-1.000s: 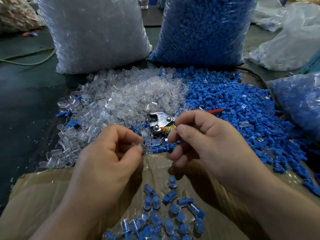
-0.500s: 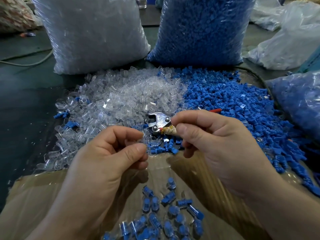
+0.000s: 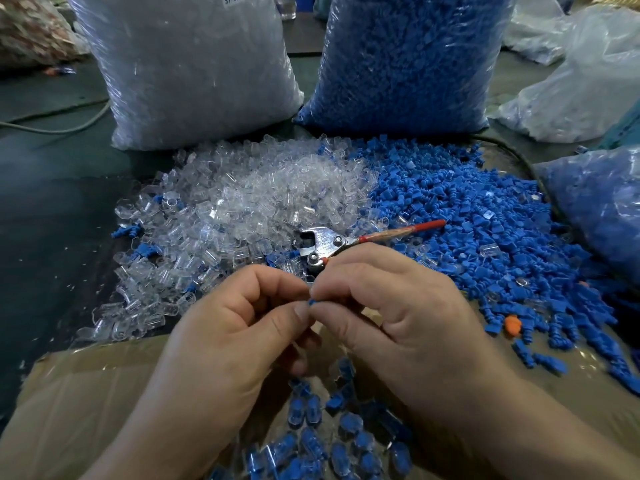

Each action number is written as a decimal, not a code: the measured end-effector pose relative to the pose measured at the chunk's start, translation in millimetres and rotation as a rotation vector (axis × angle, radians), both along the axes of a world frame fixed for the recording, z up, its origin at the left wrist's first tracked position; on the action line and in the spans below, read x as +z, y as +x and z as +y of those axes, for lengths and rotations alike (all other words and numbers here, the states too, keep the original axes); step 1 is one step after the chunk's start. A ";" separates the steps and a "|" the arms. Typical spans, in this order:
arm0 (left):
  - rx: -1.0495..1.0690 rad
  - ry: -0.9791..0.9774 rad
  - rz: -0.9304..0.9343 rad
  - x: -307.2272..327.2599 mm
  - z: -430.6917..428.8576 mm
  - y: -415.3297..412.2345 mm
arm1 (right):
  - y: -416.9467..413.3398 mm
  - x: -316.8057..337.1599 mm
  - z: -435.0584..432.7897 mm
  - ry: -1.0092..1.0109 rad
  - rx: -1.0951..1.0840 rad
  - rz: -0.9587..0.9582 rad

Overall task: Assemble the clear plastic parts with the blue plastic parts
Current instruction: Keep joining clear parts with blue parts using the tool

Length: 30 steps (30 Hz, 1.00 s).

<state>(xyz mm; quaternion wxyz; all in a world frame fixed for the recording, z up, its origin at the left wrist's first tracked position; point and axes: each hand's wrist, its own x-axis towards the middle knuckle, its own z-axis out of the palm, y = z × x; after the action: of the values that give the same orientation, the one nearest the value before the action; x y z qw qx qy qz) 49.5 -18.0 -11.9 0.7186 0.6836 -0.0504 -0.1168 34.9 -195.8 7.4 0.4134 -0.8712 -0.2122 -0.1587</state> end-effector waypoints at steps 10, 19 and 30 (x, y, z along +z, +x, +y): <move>0.005 -0.056 0.062 5.2 -0.3 1.4 | 0.5 0.6 -4.8 -0.357 -0.020 -0.061; 0.090 0.005 0.068 2.2 5.0 4.9 | 33.2 -12.1 -38.7 -0.783 -0.303 0.274; 0.125 -0.005 0.066 8.7 6.4 7.1 | 28.6 8.9 -31.1 -0.751 -0.381 0.126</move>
<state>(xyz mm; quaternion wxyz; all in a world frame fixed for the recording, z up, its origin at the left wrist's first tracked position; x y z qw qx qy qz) 56.6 -11.6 -3.2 0.7277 0.6793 0.0156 -0.0940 63.5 -226.9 16.3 0.0427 -0.9929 -0.0647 -0.0906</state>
